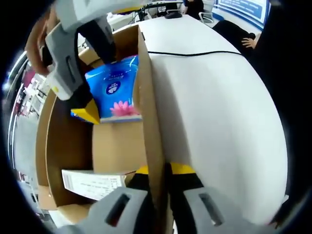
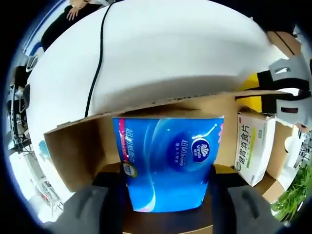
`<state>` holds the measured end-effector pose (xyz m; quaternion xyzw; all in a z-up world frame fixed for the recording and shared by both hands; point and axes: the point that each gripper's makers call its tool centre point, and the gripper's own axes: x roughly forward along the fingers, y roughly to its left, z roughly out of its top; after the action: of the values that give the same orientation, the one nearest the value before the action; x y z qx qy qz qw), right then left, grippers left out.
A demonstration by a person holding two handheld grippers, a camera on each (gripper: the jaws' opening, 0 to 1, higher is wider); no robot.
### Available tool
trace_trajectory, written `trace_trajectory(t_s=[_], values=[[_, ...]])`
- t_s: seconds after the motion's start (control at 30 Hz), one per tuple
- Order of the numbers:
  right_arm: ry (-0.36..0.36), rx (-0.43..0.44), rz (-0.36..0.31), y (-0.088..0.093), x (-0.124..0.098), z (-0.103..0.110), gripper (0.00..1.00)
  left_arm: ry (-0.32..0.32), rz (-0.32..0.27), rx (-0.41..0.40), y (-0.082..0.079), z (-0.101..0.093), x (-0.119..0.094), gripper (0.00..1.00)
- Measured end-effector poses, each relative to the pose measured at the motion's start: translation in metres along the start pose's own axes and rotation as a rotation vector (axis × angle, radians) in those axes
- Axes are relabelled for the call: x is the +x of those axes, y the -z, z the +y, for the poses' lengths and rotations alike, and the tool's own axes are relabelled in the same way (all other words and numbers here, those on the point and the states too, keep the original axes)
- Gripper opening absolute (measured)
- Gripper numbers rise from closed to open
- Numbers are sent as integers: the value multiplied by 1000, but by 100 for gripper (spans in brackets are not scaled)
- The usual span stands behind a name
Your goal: Operate the shoe box by opening the lid, removing the specified soft item, and placing it in the target area until the item is outside and the box remains undamaged.
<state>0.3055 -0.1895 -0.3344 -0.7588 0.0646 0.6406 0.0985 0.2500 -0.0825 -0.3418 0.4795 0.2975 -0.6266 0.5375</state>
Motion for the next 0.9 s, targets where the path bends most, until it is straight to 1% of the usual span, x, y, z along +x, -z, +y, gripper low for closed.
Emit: trace_trajectory(t_s=[0.2, 0.4, 0.5, 0.63, 0.9], values=[[6, 15, -9, -4, 16, -4, 81, -3, 0, 1, 0, 0, 0, 4], [-20, 19, -21, -3, 16, -3, 82, -3, 1, 6, -1, 0, 0, 4], [-51, 26, -42, -2, 19, -3, 83, -4, 0, 5, -1, 0, 0, 4], [-88, 41, -32, -1, 22, -2, 85, -6, 1, 8, -1, 0, 0, 4], [-87, 36, -29, 2, 22, 3, 85, -8, 4, 12, -1, 0, 1, 4]])
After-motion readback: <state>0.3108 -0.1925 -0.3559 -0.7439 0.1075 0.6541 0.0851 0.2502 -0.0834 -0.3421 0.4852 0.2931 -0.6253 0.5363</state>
